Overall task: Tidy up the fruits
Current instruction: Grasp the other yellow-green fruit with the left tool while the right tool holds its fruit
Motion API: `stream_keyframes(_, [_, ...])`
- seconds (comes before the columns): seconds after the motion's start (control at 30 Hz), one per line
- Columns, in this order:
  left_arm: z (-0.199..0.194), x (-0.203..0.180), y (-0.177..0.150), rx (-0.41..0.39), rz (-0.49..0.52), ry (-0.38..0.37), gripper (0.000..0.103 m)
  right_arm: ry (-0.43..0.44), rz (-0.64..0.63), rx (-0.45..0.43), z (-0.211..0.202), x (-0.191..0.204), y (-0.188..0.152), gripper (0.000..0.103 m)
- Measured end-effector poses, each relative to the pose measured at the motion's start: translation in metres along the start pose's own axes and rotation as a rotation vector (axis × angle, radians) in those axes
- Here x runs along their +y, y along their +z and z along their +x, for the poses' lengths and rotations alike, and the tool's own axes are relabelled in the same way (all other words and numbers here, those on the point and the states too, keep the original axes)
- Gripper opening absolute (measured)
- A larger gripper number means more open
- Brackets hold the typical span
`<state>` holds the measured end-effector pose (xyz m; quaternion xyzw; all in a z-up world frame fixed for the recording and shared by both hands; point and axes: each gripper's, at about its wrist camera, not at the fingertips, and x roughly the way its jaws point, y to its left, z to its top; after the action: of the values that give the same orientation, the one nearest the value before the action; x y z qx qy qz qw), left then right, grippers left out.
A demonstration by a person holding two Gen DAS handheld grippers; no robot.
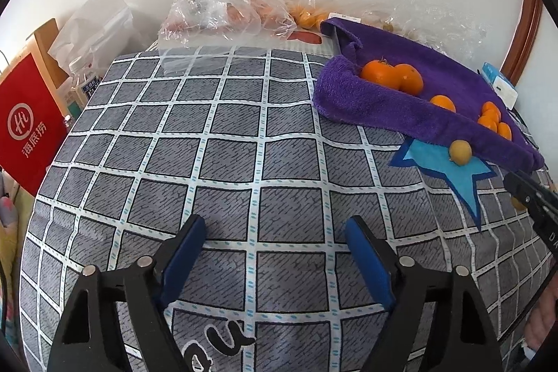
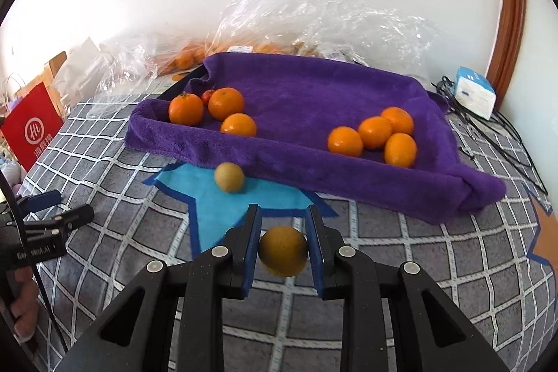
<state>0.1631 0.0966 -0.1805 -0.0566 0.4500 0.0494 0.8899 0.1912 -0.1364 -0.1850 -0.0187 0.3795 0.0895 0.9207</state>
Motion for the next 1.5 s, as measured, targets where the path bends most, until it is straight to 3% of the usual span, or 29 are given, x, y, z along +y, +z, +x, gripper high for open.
stream_keyframes(0.17, [-0.001, -0.009, 0.014, 0.028, -0.081, -0.11, 0.071, 0.038, 0.017, 0.077, 0.009, -0.022, -0.011, 0.026])
stream_keyframes(0.37, [-0.001, -0.032, 0.031, 0.01, -0.116, -0.135, 0.071, 0.055, 0.028, 0.093, 0.006, -0.038, -0.021, 0.029])
stream_keyframes(0.63, [0.003, -0.09, 0.036, 0.007, -0.013, -0.22, 0.066, 0.049, 0.021, 0.087, -0.005, -0.05, -0.032, 0.029])
stream_keyframes(0.73, [0.011, -0.112, 0.038, 0.015, 0.02, -0.245, 0.059, 0.03, 0.027, 0.08, -0.008, -0.058, -0.033, 0.029])
stream_keyframes(0.87, [0.026, -0.132, 0.039, 0.034, 0.044, -0.243, 0.046, 0.01, 0.068, 0.073, -0.011, -0.079, -0.035, 0.029])
stream_keyframes(1.07, [0.038, -0.146, 0.041, 0.03, 0.034, -0.238, 0.044, -0.003, 0.119, 0.062, -0.013, -0.102, -0.035, 0.029])
stream_keyframes(1.27, [0.041, -0.159, 0.039, 0.021, 0.069, -0.215, 0.025, 0.009, 0.114, 0.072, -0.008, -0.107, -0.032, 0.029])
stream_keyframes(1.5, [0.025, -0.151, 0.036, 0.001, 0.04, -0.185, 0.025, 0.049, 0.127, 0.085, -0.007, -0.111, -0.026, 0.029])
